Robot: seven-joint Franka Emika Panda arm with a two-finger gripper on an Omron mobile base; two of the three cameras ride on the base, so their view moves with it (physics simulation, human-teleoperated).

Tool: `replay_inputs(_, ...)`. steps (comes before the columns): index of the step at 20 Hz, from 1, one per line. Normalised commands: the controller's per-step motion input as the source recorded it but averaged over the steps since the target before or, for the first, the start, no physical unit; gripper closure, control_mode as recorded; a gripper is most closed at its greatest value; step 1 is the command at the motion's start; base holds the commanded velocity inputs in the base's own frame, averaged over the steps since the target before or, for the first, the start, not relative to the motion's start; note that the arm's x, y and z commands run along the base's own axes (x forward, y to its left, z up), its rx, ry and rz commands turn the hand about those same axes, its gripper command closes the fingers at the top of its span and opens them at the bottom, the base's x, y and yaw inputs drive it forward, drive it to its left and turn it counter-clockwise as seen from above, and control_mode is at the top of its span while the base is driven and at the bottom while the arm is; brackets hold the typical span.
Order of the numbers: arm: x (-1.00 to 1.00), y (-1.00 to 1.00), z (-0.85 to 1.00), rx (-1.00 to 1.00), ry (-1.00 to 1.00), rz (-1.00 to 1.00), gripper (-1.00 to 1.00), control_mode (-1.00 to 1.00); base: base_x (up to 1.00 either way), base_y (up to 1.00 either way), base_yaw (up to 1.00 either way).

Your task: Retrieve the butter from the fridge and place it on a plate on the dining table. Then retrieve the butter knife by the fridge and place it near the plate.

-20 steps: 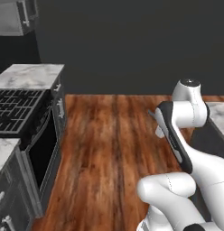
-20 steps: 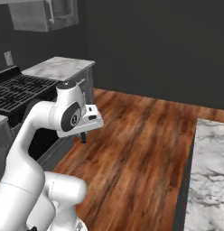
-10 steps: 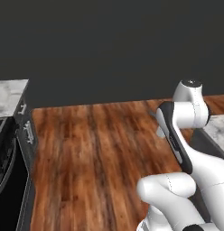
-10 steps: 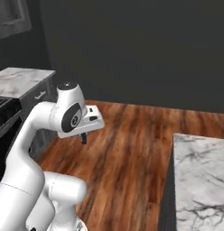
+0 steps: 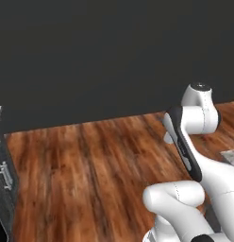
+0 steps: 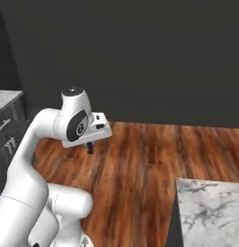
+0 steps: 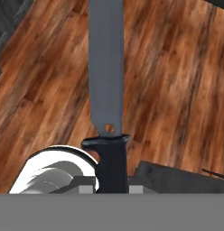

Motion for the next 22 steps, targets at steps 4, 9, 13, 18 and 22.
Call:
replay_inputs(4,0.00,0.00,0.00,0.00,0.00,0.00,1.00,1.00,1.00,0.24,-0.38)
replay_inputs(9,0.00,0.00,0.00,0.00,0.00,0.00,1.00,1.00,0.93,0.31,-0.41)
replay_inputs(13,0.00,0.00,0.00,0.00,0.00,0.00,1.00,1.00,0.87,0.39,-0.45)
replay_inputs(18,0.00,0.00,0.00,0.00,0.00,0.00,1.00,1.00,0.93,0.30,-0.51)
replay_inputs(22,0.00,0.00,0.00,0.00,0.00,0.00,1.00,1.00,0.86,0.08,-0.57)
